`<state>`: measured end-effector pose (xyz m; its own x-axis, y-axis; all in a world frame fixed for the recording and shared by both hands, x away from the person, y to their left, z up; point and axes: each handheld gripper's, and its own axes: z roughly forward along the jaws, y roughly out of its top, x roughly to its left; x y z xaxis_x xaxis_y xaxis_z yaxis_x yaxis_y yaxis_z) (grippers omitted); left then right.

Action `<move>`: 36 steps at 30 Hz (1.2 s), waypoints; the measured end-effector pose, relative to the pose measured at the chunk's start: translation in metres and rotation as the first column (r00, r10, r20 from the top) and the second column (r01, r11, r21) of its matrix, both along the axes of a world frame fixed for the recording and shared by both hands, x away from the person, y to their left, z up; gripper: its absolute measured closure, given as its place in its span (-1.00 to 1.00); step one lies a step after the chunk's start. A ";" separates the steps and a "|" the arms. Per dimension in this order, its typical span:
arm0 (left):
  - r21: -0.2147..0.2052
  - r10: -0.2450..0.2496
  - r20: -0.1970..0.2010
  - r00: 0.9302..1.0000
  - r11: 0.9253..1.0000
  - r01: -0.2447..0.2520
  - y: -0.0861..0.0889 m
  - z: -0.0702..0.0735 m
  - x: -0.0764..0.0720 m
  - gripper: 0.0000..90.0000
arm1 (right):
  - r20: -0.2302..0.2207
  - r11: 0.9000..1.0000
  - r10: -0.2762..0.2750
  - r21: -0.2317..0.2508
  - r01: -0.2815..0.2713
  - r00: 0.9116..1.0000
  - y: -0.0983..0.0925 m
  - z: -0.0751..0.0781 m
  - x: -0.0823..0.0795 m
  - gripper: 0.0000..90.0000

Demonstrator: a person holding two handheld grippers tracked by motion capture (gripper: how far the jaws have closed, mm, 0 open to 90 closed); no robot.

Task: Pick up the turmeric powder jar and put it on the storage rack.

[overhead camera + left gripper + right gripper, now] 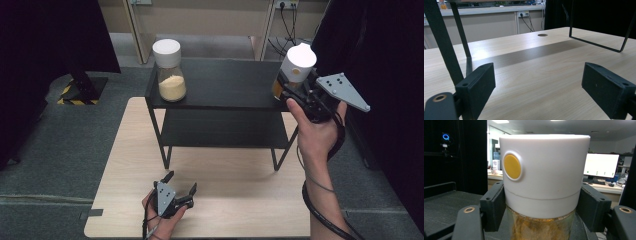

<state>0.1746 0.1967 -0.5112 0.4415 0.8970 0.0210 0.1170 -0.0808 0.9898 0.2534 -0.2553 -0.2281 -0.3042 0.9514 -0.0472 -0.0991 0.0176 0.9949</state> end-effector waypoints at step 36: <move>0.001 -0.004 -0.001 1.000 1.000 0.004 0.000 0.000 0.000 -0.75 | -0.043 0.999 0.004 0.052 -0.002 0.999 -0.001 -0.003 0.021 -0.32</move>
